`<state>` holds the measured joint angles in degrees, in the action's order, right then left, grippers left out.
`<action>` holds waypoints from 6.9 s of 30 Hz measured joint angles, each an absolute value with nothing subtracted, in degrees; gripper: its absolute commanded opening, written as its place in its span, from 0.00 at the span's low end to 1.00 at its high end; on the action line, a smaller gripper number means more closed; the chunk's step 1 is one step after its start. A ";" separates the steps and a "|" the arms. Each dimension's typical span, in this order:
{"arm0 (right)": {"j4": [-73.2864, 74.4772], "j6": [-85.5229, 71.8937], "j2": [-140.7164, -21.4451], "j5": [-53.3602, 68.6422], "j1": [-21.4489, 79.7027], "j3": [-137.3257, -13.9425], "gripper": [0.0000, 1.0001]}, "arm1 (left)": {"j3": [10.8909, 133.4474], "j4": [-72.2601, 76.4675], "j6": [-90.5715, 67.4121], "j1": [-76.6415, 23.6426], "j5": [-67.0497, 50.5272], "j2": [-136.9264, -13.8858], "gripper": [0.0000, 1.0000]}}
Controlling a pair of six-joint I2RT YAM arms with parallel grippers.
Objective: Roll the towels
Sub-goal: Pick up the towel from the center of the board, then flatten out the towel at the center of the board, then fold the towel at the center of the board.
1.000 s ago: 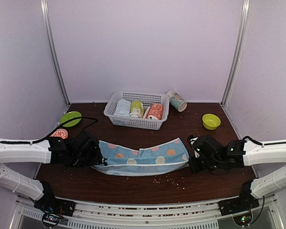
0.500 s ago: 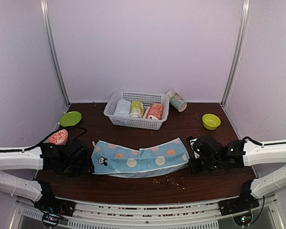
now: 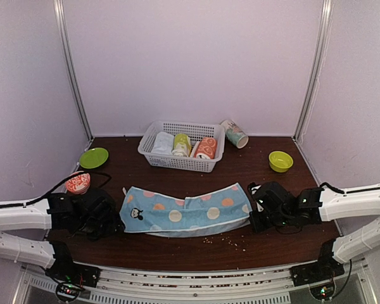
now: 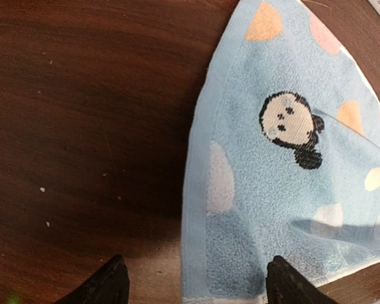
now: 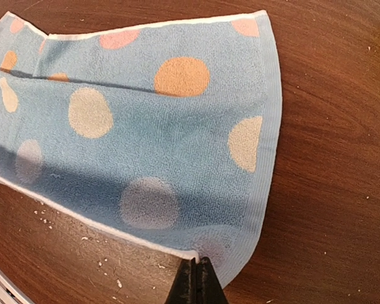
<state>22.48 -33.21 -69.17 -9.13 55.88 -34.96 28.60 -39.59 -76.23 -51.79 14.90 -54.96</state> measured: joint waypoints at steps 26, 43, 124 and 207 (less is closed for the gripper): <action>22.22 -31.18 -69.23 -6.50 53.71 -36.29 0.00 | 30.04 -34.11 -77.65 -51.70 16.93 -57.32 0.00; 28.34 -19.68 -52.84 -3.86 50.63 -46.28 0.00 | 50.41 -36.56 -66.22 -51.16 26.74 -47.22 0.00; 22.46 -22.79 -59.90 0.45 36.16 -38.63 0.00 | 30.02 -5.89 -48.82 -36.93 -6.98 -57.98 0.00; 14.68 -28.84 -68.47 -2.66 39.88 -30.06 0.00 | 14.96 0.43 -56.29 -39.86 -7.49 -59.35 0.00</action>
<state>14.68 -28.84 -68.47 -2.66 39.88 -30.06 14.96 0.43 -56.29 -39.86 -7.49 -59.35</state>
